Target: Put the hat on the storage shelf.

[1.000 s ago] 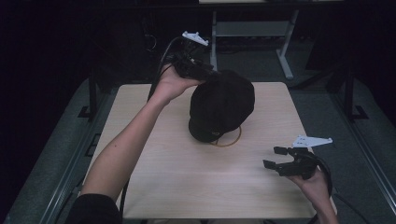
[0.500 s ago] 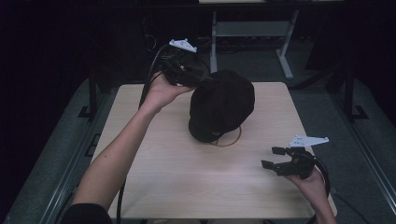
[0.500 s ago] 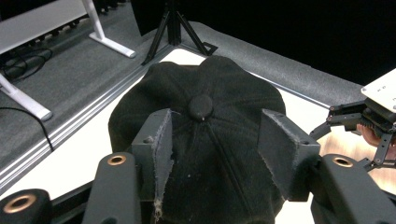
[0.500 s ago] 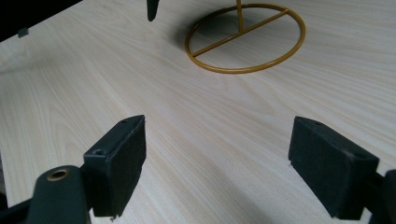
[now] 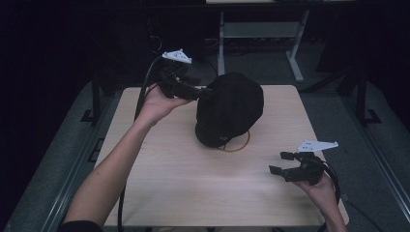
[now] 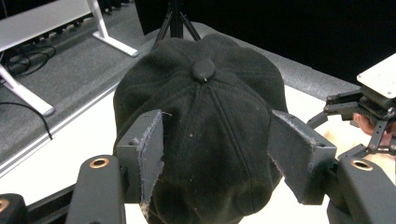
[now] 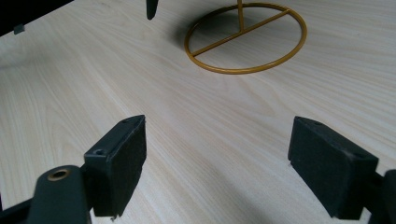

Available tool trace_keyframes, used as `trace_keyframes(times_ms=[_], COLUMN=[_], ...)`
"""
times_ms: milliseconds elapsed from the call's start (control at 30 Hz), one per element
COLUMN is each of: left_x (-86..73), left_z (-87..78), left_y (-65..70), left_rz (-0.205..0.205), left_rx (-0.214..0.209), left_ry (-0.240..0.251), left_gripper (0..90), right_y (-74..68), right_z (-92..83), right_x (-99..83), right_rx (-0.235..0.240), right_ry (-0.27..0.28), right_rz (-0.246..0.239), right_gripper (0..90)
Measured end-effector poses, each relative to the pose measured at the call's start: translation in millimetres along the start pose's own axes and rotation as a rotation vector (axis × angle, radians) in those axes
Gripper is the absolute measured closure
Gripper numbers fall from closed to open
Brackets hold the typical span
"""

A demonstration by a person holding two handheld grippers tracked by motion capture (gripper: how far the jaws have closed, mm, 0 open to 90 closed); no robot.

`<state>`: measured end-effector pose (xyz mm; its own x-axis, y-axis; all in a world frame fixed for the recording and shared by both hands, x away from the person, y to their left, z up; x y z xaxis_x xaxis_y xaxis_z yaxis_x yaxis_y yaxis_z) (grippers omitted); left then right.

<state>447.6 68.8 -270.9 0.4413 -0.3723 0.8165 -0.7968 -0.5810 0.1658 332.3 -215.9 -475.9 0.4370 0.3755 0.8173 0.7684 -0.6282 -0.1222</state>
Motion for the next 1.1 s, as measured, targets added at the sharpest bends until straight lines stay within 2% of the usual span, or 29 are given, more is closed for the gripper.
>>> trace_keyframes(times_ms=[67, 300, 400, 667, 800, 1100], left_x=[-3.6, -17.9, -25.0, -43.4, -57.4, -84.8], left_z=[-2.6, -11.3, -14.1, -20.9, -25.5, -29.7], left_y=[-0.8, 0.8, 1.8, -2.1, -4.9, -6.2], left_rz=[0.003, -0.025, -0.031, -0.05, -0.073, -0.092], left_rx=[0.005, 0.005, -0.014, -0.001, 0.001, 0.007], left_ry=[0.005, 0.019, 0.024, 0.031, 0.043, 0.045], left_gripper=[35.3, 32.9, 32.6, 31.1, 31.0, 29.9], right_y=[0.0, 0.7, 0.8, 1.7, 1.2, -2.1], right_z=[0.2, 0.7, 0.9, -1.7, -0.8, -1.0], right_x=[-0.2, -0.8, -1.6, -1.4, -1.9, -2.2], right_rx=[-0.001, -0.004, -0.005, -0.01, -0.016, -0.028], right_ry=[-0.002, -0.002, -0.004, 0.012, 0.008, 0.007], right_rz=[0.005, 0.004, 0.0, 0.012, 0.007, 0.004], right_gripper=[19.0, 19.0, 19.0, 19.0, 19.0, 18.9])
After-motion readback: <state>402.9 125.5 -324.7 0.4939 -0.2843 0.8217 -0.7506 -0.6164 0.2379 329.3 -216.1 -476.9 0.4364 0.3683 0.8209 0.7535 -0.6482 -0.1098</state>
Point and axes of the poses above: each handheld gripper's, and its own axes: z roughly forward along the jaws, x roughly out of its top, y roughly to its right, the point moved 8 cm from there along z, roughly forward along the jaws, and after that the axes turned 8 degrees about -z, right-handed, at the moved point
